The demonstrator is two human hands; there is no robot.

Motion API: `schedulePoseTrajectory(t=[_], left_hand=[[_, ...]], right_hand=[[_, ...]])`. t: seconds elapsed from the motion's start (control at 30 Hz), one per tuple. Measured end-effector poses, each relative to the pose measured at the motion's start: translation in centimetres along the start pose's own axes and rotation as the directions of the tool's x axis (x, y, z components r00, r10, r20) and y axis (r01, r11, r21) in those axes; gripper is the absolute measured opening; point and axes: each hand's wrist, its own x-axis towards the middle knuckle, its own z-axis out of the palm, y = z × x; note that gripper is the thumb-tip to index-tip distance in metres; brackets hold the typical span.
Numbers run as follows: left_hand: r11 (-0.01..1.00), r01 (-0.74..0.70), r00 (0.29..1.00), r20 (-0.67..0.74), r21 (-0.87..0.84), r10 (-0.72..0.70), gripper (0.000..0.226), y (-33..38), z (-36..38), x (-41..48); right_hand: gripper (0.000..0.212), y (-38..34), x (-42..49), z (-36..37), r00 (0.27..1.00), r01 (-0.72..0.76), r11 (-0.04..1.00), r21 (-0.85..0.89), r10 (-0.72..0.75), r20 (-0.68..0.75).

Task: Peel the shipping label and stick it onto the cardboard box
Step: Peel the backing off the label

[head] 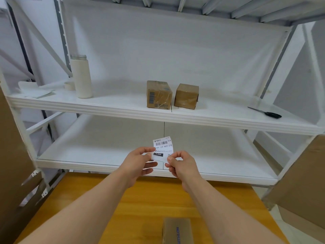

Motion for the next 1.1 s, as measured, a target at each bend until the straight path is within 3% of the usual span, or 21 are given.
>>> schedulePoseTrajectory(t=[0.23,0.43,0.7,1.1], left_hand=[[0.991,0.063,0.997,0.061,-0.118,-0.056,0.024,-0.2,0.1,-0.9],[0.984,0.068,0.995,0.079,-0.166,-0.055,0.046,-1.0,0.6,-1.4],[0.970,0.053,0.999,0.026,-0.237,-0.048,0.042,-1.4,0.5,-1.5],[0.977,0.040,0.999,0.015,-0.209,-0.038,0.038,-1.6,0.2,-1.7]], right_hand=[[0.005,-0.2,-0.3,0.4,0.998,0.044,0.999,-0.032,-0.045,-0.039],[0.005,-0.2,-0.9,0.3,0.999,0.041,0.999,-0.026,-0.042,-0.031],[0.008,0.2,-1.2,0.1,0.999,0.038,0.999,-0.033,-0.039,-0.009],[0.018,0.7,-1.4,-0.2,0.999,0.038,0.996,-0.075,-0.035,0.034]])
